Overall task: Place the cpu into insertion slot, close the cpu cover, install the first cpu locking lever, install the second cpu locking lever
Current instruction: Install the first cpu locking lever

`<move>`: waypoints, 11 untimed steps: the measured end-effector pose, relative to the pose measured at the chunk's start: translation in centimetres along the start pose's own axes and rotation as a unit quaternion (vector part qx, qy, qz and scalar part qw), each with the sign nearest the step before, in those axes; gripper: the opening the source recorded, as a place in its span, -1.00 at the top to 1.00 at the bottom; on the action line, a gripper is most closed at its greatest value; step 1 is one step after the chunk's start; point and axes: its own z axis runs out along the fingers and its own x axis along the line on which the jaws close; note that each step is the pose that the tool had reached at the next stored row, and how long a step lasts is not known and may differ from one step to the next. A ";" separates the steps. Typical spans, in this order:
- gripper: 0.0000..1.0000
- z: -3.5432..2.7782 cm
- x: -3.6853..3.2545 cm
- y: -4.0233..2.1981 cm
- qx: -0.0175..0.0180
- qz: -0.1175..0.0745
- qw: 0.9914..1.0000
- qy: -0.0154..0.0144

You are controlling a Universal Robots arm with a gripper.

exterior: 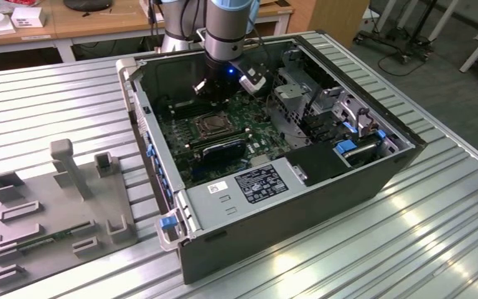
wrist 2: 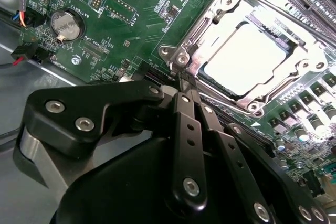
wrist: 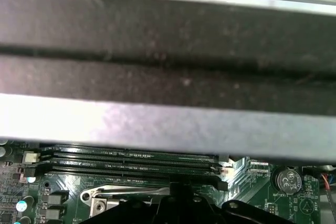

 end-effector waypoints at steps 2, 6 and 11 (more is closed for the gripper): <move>0.80 -0.13 -0.01 0.02 0.000 0.000 1.000 0.000; 0.80 -0.65 -0.03 0.10 0.000 0.000 1.000 0.000; 0.80 -1.36 -0.06 0.25 0.000 0.000 1.000 0.000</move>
